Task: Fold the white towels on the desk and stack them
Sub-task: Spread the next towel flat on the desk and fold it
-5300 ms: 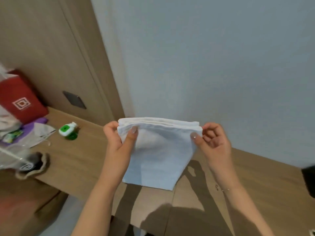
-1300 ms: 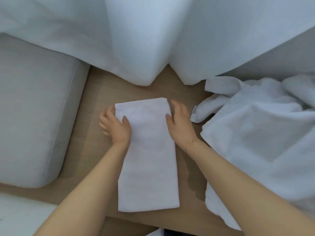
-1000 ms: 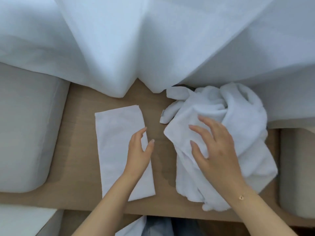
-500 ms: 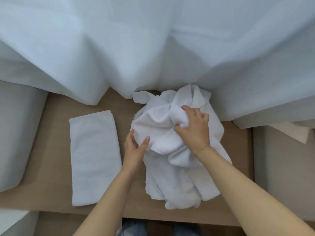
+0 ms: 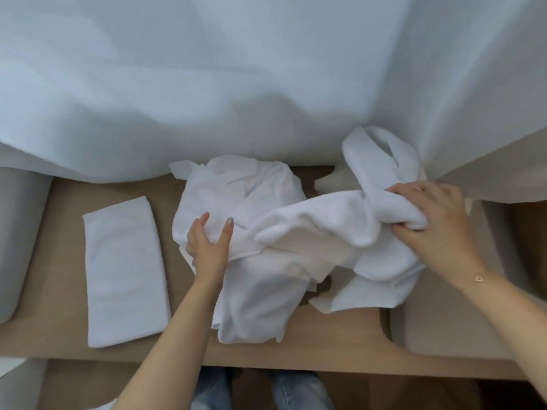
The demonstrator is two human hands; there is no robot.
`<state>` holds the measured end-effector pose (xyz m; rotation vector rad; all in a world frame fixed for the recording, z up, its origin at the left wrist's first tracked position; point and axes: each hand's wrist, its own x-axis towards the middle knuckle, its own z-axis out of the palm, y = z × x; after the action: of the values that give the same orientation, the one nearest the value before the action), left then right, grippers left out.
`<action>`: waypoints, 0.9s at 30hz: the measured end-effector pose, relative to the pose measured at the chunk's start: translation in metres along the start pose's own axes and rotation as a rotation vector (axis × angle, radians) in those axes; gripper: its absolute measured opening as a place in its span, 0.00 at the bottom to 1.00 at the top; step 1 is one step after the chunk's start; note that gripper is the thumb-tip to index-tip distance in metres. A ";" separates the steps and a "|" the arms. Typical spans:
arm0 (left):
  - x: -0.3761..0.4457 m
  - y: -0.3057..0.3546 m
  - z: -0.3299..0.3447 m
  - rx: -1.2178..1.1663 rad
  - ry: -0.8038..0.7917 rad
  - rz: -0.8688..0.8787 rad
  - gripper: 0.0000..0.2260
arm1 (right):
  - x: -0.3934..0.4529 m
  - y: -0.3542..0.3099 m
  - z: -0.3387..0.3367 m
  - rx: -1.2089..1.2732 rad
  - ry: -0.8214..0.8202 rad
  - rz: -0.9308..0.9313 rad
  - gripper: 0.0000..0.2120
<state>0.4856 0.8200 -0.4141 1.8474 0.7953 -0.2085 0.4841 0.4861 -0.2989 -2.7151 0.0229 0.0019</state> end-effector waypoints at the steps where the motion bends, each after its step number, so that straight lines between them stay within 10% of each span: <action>1: 0.002 0.004 0.005 0.041 0.035 -0.021 0.30 | -0.005 0.014 0.000 -0.048 -0.018 -0.008 0.25; 6: 0.014 0.000 0.024 0.247 -0.054 -0.057 0.41 | -0.013 0.082 0.040 -0.305 -0.159 0.028 0.22; 11: 0.024 -0.011 0.024 0.376 0.005 0.013 0.40 | -0.009 0.106 0.095 -0.555 -0.775 0.205 0.27; 17: 0.038 -0.007 0.009 0.350 -0.005 0.124 0.24 | -0.011 0.001 0.114 0.179 -0.328 0.114 0.27; 20: 0.047 -0.003 -0.008 0.273 -0.106 0.135 0.18 | -0.006 -0.073 0.129 0.383 -0.444 0.042 0.43; 27: 0.054 -0.018 -0.058 -0.019 -0.293 0.041 0.11 | 0.010 -0.161 0.235 -0.155 -0.563 0.046 0.45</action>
<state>0.5036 0.8976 -0.4297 1.7618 0.5531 -0.4330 0.4977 0.7299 -0.4463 -2.7638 -0.0834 0.8061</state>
